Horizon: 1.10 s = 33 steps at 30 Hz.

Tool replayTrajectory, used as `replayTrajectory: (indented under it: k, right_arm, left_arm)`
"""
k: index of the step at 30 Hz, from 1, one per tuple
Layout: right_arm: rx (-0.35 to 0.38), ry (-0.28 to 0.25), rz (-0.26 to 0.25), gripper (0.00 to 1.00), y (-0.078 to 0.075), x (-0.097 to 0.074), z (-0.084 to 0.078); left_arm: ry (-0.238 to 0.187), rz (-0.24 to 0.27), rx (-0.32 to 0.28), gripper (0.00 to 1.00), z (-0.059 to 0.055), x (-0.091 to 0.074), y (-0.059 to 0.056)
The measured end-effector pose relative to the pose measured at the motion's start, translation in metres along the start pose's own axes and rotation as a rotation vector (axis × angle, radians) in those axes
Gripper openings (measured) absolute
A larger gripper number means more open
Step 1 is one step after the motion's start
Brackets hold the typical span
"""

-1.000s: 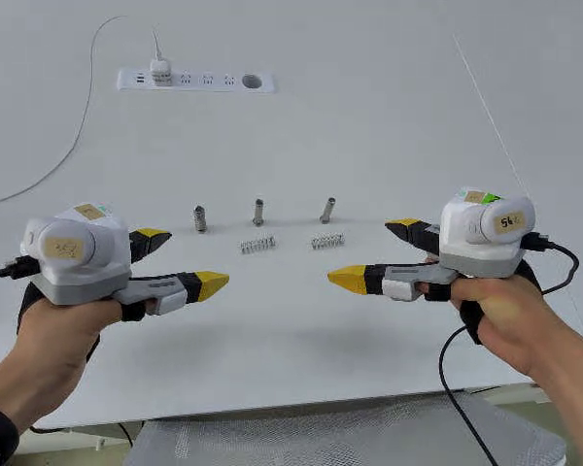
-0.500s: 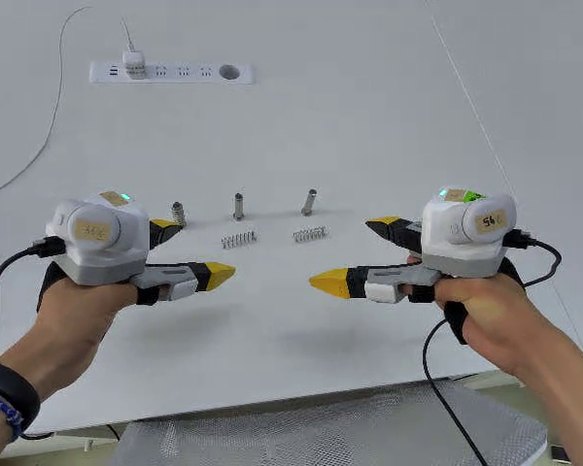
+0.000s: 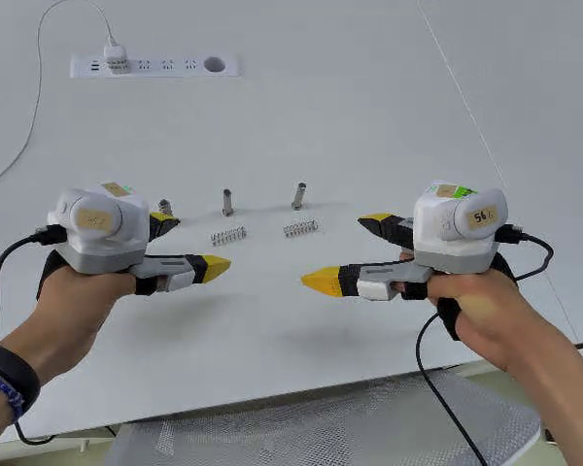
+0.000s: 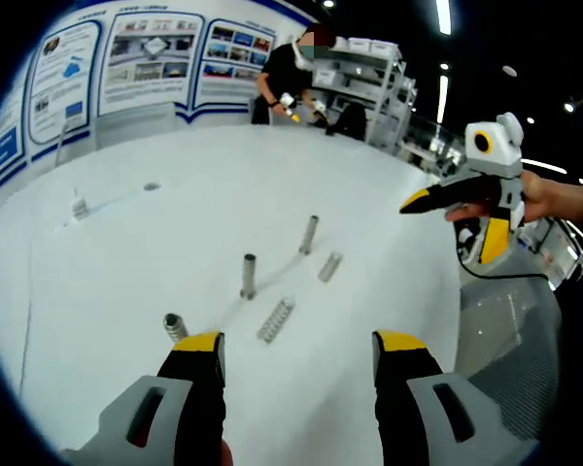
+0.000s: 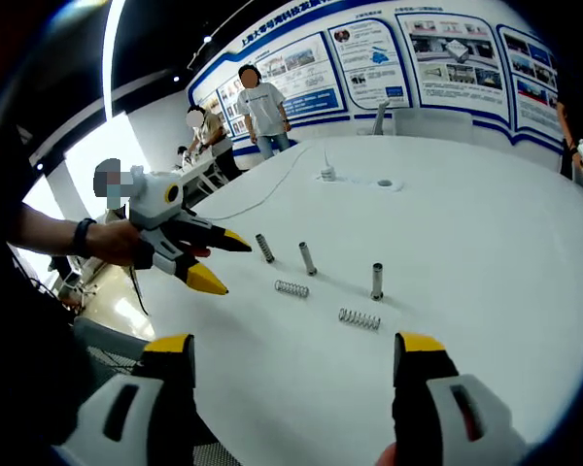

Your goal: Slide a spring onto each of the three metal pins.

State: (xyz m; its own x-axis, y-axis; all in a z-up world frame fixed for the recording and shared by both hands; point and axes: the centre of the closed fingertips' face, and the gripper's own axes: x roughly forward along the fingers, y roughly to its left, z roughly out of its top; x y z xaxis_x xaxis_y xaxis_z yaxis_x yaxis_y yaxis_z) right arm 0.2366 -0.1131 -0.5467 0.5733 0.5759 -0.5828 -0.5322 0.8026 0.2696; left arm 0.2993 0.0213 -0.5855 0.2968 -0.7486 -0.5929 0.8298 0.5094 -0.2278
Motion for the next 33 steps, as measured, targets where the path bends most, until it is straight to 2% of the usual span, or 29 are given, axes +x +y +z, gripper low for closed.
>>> replayTrajectory:
  k: [14, 17, 33]
  right_arm:
    - [0.017, 0.001, 0.012, 0.83, 0.006, 0.0, -0.006]
    - [0.023, 0.001, 0.012, 0.82, 0.007, -0.001, -0.007]
    - [0.045, 0.014, 0.022, 0.82, 0.009, 0.0, -0.016]
  left_arm:
    - [0.047, -0.003, 0.041, 0.53, -0.002, 0.028, 0.001]
    - [0.05, -0.001, 0.031, 0.51, -0.002, 0.033, 0.003]
    - [0.099, 0.018, 0.029, 0.4, -0.015, 0.054, 0.013]
